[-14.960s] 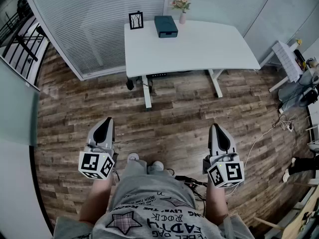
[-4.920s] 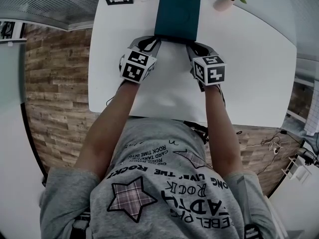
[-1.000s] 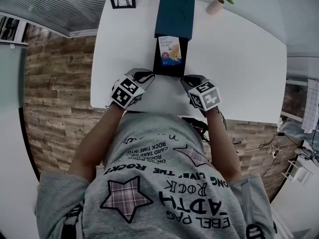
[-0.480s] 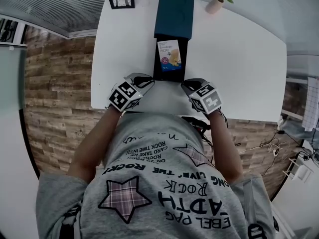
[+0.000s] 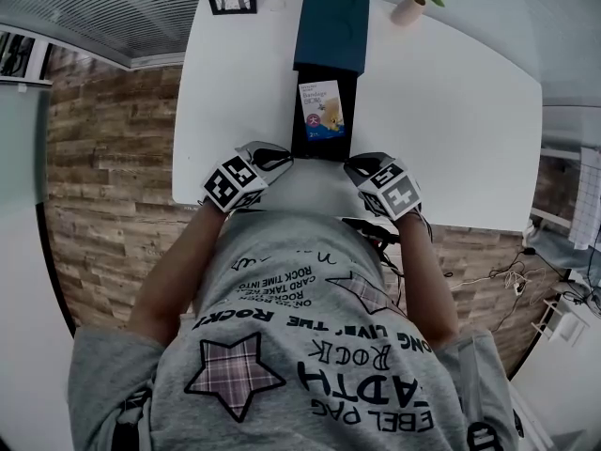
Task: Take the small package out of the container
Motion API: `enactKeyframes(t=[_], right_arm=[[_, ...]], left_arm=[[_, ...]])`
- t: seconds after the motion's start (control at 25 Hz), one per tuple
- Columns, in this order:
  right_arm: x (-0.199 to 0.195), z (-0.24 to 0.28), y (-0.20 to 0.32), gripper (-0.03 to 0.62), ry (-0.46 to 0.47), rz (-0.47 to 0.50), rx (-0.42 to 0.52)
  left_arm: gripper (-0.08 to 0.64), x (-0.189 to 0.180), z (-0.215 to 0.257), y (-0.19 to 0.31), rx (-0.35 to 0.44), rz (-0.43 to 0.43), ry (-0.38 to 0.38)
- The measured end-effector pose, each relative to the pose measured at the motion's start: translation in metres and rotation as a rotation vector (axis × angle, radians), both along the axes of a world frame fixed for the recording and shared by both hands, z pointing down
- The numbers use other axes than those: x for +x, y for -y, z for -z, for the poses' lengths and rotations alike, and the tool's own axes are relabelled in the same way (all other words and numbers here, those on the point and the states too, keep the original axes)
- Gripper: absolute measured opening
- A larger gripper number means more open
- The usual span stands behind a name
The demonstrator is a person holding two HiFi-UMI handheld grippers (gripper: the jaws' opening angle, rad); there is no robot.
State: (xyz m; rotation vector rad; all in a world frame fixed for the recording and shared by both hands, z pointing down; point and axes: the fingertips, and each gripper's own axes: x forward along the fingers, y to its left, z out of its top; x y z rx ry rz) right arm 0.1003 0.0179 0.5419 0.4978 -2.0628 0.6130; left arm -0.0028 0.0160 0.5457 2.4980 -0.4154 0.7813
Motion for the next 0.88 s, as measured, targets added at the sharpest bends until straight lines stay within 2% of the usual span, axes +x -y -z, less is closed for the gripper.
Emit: enactKeyframes(t=[0.6,0.88], right_arm=[[-0.001,0.001,-0.016,0.041,-0.001,0.044,-0.042],[-0.001,0.000,-0.019,0.041,-0.001,0.057,-0.063]], left_arm=[[0.049,0.000,0.001,-0.017,-0.037,-0.062,-0.010],[0.049,-0.001,0.001,-0.020,-0.051,-0.050,-0.014]])
